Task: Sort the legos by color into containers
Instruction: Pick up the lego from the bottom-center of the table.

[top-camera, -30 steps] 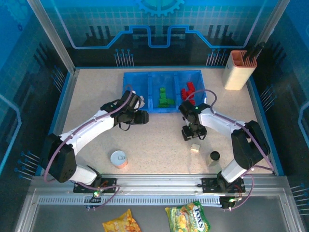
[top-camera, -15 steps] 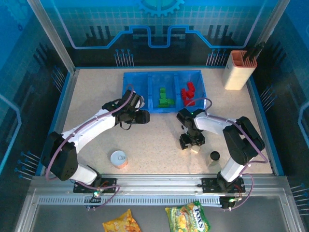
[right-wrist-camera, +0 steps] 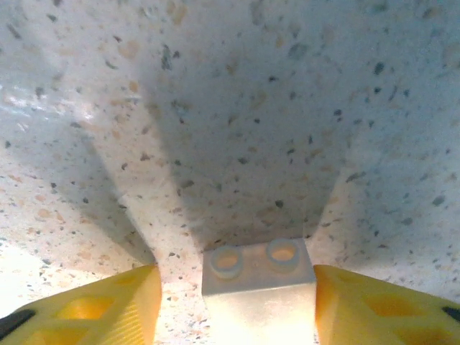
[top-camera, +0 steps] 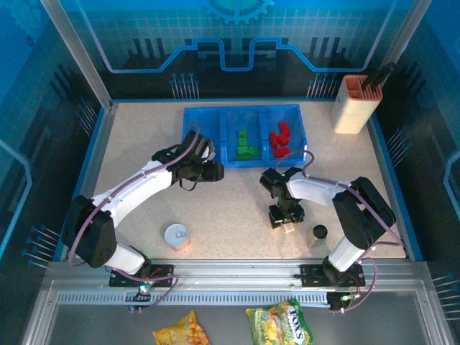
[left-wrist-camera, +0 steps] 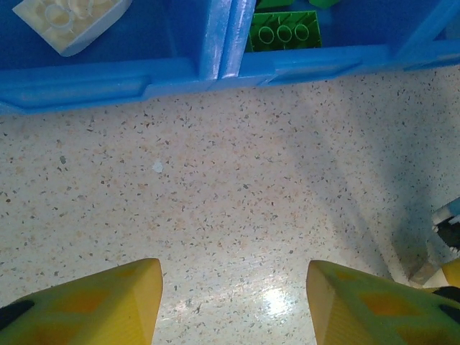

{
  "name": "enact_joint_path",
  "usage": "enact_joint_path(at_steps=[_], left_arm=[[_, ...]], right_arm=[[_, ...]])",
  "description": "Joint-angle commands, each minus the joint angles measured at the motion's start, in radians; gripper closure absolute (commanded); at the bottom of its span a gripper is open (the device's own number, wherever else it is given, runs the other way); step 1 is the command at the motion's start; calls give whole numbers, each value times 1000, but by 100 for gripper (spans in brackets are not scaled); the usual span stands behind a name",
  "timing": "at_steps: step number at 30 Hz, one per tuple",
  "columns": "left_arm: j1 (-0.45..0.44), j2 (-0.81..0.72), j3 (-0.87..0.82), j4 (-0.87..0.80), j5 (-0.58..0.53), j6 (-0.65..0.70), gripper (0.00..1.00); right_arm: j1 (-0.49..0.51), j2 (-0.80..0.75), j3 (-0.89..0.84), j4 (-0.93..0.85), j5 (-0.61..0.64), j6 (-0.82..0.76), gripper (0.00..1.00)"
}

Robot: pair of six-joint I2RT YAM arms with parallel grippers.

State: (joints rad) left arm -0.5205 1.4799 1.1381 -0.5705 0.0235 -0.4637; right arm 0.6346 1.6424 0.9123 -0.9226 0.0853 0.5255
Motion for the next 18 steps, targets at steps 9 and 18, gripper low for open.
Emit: enact_joint_path(at_steps=[9, 18], left_arm=[[2, 11, 32, -17, 26, 26, 44], [16, 6, 15, -14, 35, 4, 44]], right_arm=[[52, 20, 24, -46, 15, 41, 62], [86, 30, 81, -72, 20, 53, 65]])
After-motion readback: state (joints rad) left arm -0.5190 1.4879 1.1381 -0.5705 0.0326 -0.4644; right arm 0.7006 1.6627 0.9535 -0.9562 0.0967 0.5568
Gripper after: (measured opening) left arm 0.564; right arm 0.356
